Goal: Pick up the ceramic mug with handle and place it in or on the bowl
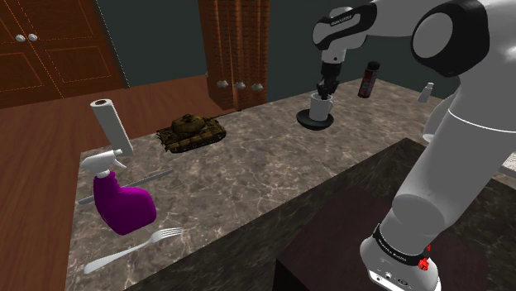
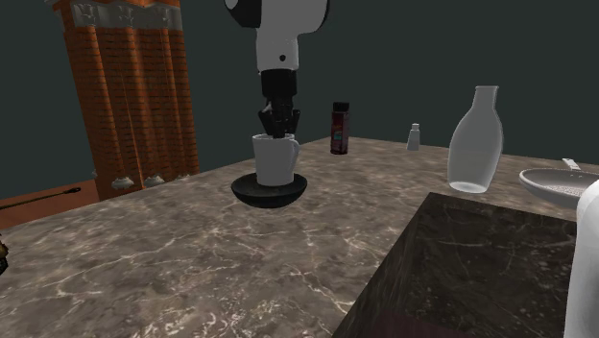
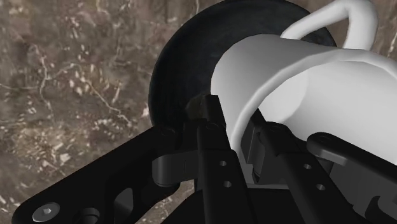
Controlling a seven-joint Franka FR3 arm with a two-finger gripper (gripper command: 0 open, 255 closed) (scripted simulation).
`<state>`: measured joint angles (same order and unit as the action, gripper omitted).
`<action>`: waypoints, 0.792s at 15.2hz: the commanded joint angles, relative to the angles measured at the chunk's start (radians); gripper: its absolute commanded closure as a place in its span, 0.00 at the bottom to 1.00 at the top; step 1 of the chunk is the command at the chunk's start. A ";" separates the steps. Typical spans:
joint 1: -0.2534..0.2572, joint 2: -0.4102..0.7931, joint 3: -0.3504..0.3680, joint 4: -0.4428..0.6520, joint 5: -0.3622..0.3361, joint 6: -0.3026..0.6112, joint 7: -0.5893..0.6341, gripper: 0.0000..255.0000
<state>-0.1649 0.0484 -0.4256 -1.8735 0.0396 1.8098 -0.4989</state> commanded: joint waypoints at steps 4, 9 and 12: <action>0.000 0.000 0.000 -0.001 0.000 0.001 0.000 0.00; 0.000 0.000 0.000 -0.001 0.000 0.001 0.000 0.00; -0.002 0.003 -0.002 0.103 0.000 -0.101 0.000 0.00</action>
<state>-0.1652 0.0494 -0.4258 -1.8049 0.0396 1.7434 -0.4969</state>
